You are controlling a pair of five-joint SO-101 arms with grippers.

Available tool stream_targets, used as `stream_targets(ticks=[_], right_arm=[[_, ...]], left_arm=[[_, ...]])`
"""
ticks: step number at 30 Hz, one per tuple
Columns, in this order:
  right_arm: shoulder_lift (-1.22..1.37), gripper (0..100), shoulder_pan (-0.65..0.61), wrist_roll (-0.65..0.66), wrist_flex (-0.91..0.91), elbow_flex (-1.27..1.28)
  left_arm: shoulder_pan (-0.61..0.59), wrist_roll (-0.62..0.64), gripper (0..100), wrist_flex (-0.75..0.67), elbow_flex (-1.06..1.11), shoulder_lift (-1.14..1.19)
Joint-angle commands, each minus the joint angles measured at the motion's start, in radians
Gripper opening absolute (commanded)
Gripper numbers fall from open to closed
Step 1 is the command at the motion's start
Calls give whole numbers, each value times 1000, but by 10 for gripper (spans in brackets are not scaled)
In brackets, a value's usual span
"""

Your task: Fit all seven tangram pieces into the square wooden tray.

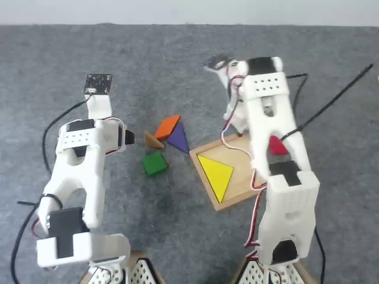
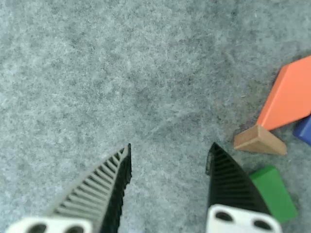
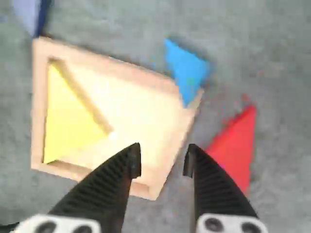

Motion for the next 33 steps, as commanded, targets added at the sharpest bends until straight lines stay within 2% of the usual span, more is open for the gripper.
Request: stream_targets(ticks=[1,4,8,11,14,17,22,26,28,31,33], right_arm=[[-117,136,-51,40,18,0],[-179,136,-39,34,28,0],[-257,141,114,48,30,20],[-262,177,229,164,35,124],[-312,222,274,250,13,310],[-447,223,286,249,-163,535],[-708,219,248,126,-573,948],[-762,219,249,100,-842,1106],[-760,221,246,132,-817,1102],[-713,225,222,269,-682,1037],[-657,257,222,249,-664,968]], left_arm=[[-6,2,248,-15,-7,-3],[-6,2,248,-15,-7,-3],[-6,2,248,-12,-7,-3],[-6,2,248,-14,-7,-3],[-6,2,248,-15,-7,-3],[-6,2,248,-15,-7,-3],[-6,2,248,-17,2,-3],[-6,2,248,-17,5,-3],[-6,2,248,-17,5,-3],[-6,2,247,-18,5,-3],[-6,2,247,-31,5,-3]])
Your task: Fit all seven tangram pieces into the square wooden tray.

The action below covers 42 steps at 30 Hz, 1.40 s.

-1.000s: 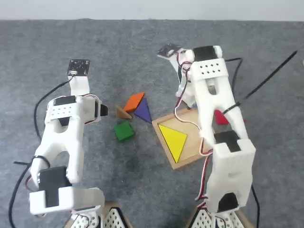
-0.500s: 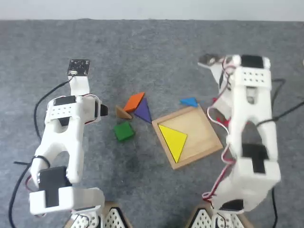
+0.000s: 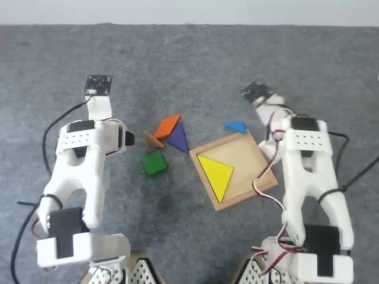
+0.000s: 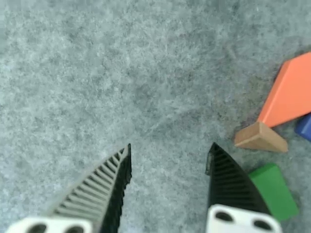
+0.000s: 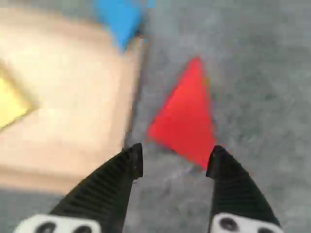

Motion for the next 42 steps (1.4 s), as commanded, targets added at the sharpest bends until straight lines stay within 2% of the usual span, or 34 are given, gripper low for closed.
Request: stream_targets(ticks=[1,4,10,13,25,34,42], right_arm=[[68,292,-18,35,70,-158],[170,372,-19,114,134,-227],[331,381,33,245,111,-296],[386,382,45,269,105,-327],[601,382,62,227,105,-497],[636,381,65,222,114,-528],[636,360,101,51,117,-526]], left_arm=[[-5,2,247,-35,-5,-3],[-5,2,247,-35,-5,-3],[-6,2,247,-35,-5,-3],[-5,2,247,-35,-5,-3],[-5,2,247,-35,-5,-3],[-5,2,247,-35,-5,-3],[-5,2,247,-35,-5,-3]])
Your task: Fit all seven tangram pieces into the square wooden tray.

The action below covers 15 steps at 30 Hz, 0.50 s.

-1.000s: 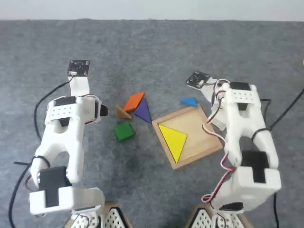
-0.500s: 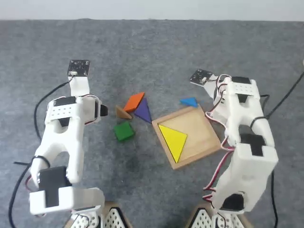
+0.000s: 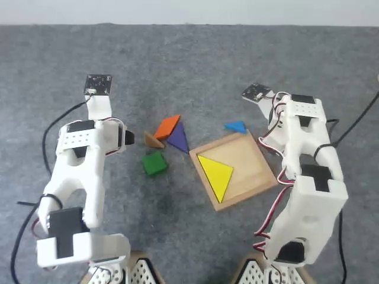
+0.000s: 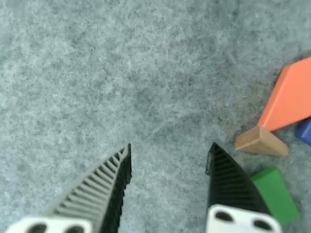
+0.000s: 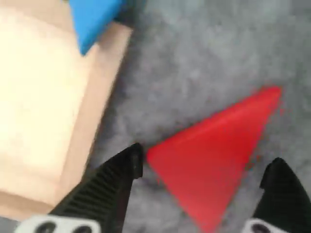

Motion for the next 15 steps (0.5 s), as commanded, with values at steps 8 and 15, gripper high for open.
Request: stream_targets(ticks=[8,15], right_arm=[[-1,309,19,-98,68,-40],[-1,307,15,-101,90,-38]], left_arm=[[-5,2,247,-17,-5,-3],[-5,2,247,-17,-5,-3]])
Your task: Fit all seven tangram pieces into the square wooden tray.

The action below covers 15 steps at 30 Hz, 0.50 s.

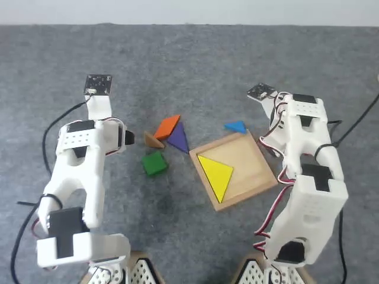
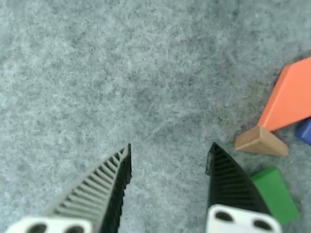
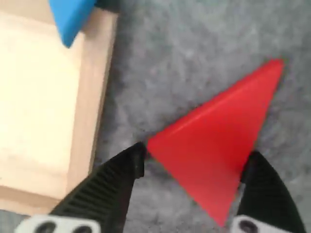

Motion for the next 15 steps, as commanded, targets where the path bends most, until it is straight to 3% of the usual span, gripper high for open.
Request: stream_targets(ticks=[1,15], right_arm=[[-4,307,8,-14,25,-29],[-94,307,1,-141,91,-52]], left_arm=[[-5,2,247,-17,-5,-3],[-5,2,247,-17,-5,-3]])
